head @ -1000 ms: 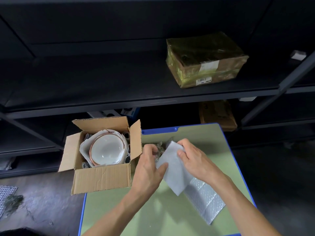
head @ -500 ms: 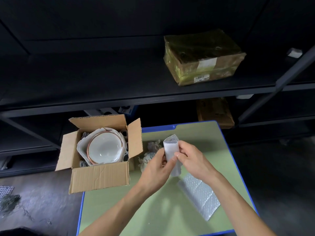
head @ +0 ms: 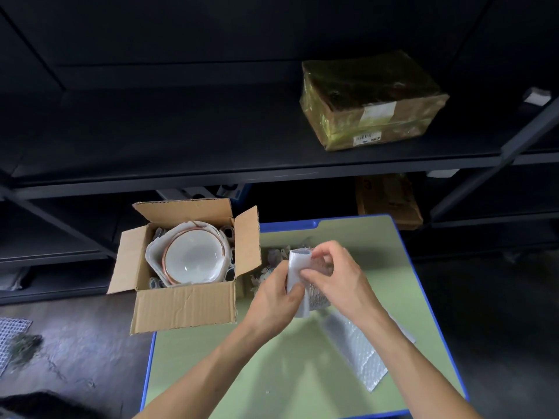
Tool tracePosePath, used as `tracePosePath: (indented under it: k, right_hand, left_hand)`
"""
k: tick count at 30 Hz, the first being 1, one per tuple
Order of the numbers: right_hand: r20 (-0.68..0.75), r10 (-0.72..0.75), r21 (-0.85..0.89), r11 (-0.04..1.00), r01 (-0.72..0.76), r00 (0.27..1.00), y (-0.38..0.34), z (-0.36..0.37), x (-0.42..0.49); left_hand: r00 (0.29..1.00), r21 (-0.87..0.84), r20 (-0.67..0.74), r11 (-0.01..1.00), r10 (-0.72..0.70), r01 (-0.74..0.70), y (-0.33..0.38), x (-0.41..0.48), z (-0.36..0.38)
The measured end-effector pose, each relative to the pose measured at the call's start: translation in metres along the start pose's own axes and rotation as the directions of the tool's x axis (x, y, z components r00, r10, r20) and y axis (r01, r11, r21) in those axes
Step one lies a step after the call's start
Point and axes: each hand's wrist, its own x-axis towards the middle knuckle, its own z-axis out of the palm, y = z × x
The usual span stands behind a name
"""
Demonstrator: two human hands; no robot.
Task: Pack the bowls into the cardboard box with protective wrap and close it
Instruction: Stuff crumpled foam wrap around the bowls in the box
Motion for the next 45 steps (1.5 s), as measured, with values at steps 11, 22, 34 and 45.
tracePosePath:
  k: [11,22,34,45]
  right_hand:
    - [-0.028,0.194,0.121,0.974,-0.19,0.981,-0.003,0.014,-0.01]
    - [0.031,0.107,0.29,0.95,-0.112,0.994,-0.01,0.015,-0.012]
    - [0.189,-0.102,0.128,0.989,0.078,0.977,-0.024,-0.011,-0.006]
    - [0.36,-0.198,0.036,0.979,0.199,0.911,-0.072,0.006,-0.001]
  left_hand:
    - [1.0,0.043,0.023,0.999,0.021,-0.022,0.015,-0.011,0.006]
    - [0.972,-0.088,0.231,0.995,-0.032,0.054,0.014,-0.003,0.0]
    - [0.975,-0.233,-0.219,0.968,0.043,-0.095,0.022,-0.013,-0.015]
    - [0.947,-0.162,-0.301,0.973,0.11,-0.165,0.014,-0.036,-0.075]
